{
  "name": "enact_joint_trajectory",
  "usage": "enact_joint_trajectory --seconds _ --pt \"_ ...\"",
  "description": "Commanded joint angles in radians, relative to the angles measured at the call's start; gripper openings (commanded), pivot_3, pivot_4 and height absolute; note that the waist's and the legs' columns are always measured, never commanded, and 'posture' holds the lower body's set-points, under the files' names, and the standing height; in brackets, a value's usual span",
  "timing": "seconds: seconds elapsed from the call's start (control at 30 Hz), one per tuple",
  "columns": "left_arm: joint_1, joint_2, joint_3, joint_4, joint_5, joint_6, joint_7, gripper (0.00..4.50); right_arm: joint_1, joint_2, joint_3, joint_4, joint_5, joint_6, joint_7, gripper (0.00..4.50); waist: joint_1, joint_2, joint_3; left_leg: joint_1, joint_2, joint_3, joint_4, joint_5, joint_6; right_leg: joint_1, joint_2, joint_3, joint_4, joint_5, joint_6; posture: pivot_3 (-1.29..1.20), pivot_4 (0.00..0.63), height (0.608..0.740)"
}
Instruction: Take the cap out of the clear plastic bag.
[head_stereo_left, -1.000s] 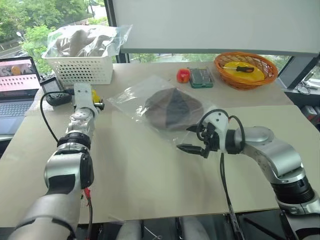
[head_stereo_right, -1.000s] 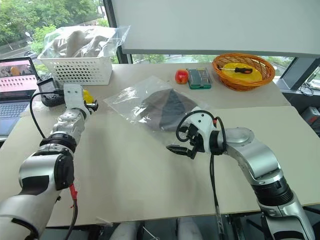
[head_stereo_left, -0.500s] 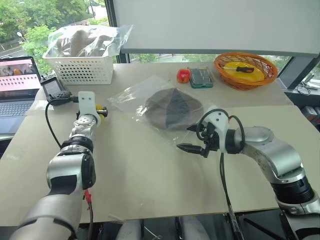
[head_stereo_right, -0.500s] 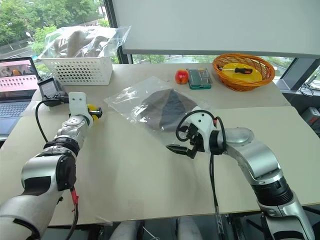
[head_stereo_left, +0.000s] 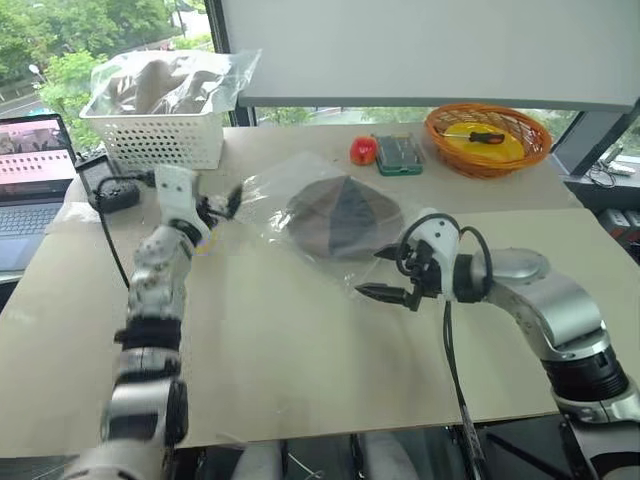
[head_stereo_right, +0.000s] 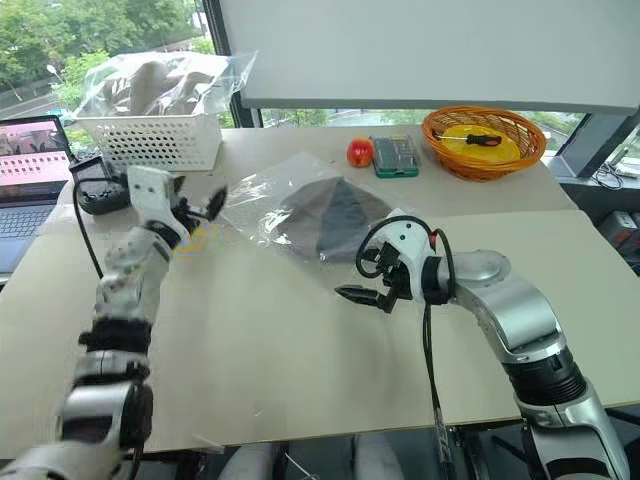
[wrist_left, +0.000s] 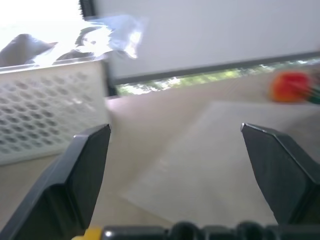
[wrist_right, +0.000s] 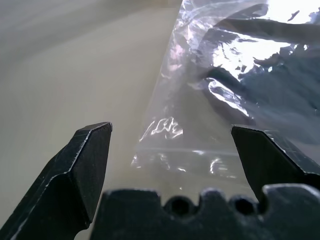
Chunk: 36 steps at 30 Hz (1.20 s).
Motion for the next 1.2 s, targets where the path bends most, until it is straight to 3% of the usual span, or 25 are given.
enact_joint_trajectory --seconds 0.03,0.2,0.33,0.5,0.77,0.93,1.2 --pt "0.097 0.119 0.017 -0.366 -0.177 0.180 -0.152 4.49 -0.014 -0.018 -0.052 -0.010 0.008 -0.018 0.006 4.50 -0.001 0.000 0.000 0.001 0.000 0.000 0.000 0.000 0.000 0.000 0.000 0.000 0.000 0.000 0.000 0.00 0.150 0.736" --pt "0.406 0.369 0.157 -0.606 -0.350 0.341 -0.372 4.49 0.026 -0.048 -0.143 -0.006 0.040 -0.006 0.003 4.50 -0.018 0.001 0.001 0.008 0.002 0.003 -0.001 0.000 0.000 0.005 0.002 0.002 0.000 -0.002 -0.001 0.00 0.150 0.736" --pt "0.569 0.418 0.191 -0.726 -0.407 0.398 -0.389 4.49 0.088 -0.081 -0.190 -0.003 0.039 -0.013 0.001 4.50 -0.006 0.002 0.001 0.009 0.003 0.003 -0.001 0.000 0.000 0.005 0.003 0.002 0.001 -0.008 0.004 0.00 0.150 0.736" --pt "0.555 0.396 0.144 -0.791 -0.448 0.422 -0.352 4.49 0.071 -0.092 -0.163 0.048 -0.026 -0.086 -0.010 4.50 0.014 0.002 0.001 0.009 0.003 0.004 0.000 0.000 0.000 0.007 0.002 0.002 0.000 -0.008 0.004 0.00 0.150 0.736" --pt "0.514 0.408 0.058 -0.817 -0.422 0.407 -0.369 4.49 -0.078 -0.218 0.153 0.343 -0.586 -0.652 -0.098 4.50 0.006 0.002 0.001 0.007 0.003 0.005 -0.001 0.000 0.000 0.004 0.002 0.002 0.000 -0.008 0.004 0.00 0.150 0.736" --pt "0.460 0.402 0.027 -0.808 -0.428 0.415 -0.367 4.49 -0.209 -0.186 0.286 0.578 -0.847 -1.019 -0.238 4.50 -0.005 0.002 0.001 0.008 0.003 0.006 -0.001 0.000 0.000 0.005 0.002 0.003 0.000 -0.008 0.004 0.00 0.150 0.736" --pt "0.401 0.384 -0.015 -0.810 -0.426 0.418 -0.355 4.49 -0.324 -0.110 0.381 0.878 -1.060 -1.282 -0.394 4.50 -0.013 0.002 0.001 0.007 0.002 0.005 -0.001 0.000 0.000 0.004 0.002 0.003 0.000 -0.004 -0.004 0.00 0.150 0.736"
